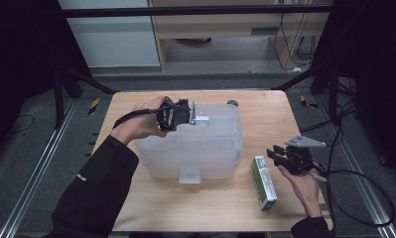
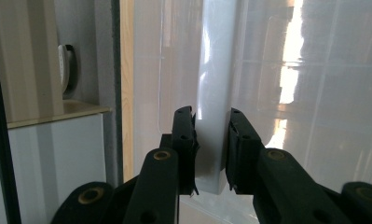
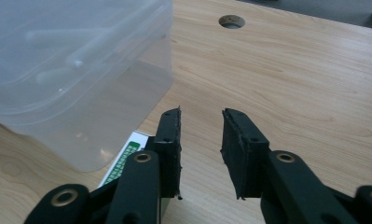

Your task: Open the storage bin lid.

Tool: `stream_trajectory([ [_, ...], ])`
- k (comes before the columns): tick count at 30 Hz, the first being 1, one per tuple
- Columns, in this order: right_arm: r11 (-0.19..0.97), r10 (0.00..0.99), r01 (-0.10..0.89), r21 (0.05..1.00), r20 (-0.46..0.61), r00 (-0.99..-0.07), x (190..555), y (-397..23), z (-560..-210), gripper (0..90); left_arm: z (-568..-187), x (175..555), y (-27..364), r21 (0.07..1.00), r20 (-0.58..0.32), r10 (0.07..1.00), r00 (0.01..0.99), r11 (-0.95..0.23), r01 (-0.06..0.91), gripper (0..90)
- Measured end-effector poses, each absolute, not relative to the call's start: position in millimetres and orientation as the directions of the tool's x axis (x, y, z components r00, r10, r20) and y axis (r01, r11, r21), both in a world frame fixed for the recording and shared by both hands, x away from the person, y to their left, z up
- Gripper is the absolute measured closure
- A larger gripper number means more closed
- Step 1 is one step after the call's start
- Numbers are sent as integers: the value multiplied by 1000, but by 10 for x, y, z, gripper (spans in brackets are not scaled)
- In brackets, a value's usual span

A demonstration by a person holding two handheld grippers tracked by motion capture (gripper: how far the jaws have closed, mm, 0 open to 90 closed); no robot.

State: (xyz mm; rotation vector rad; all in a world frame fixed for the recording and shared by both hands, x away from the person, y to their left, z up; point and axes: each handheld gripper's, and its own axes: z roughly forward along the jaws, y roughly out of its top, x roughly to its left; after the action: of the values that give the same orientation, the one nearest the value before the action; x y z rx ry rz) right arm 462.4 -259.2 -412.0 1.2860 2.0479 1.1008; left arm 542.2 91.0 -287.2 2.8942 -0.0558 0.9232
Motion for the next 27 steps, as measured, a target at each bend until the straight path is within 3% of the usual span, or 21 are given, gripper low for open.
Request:
stream_trajectory([
  [16,266,842,490,830,48,-538,4587,-2406,-3943,894,-2830,5455,921,101,580,19,815,-994,-49,747],
  [27,289,799,473,833,63,-599,4571,-2213,-3869,900,-2797,5500,929,118,587,33,809,-992,-45,742],
])
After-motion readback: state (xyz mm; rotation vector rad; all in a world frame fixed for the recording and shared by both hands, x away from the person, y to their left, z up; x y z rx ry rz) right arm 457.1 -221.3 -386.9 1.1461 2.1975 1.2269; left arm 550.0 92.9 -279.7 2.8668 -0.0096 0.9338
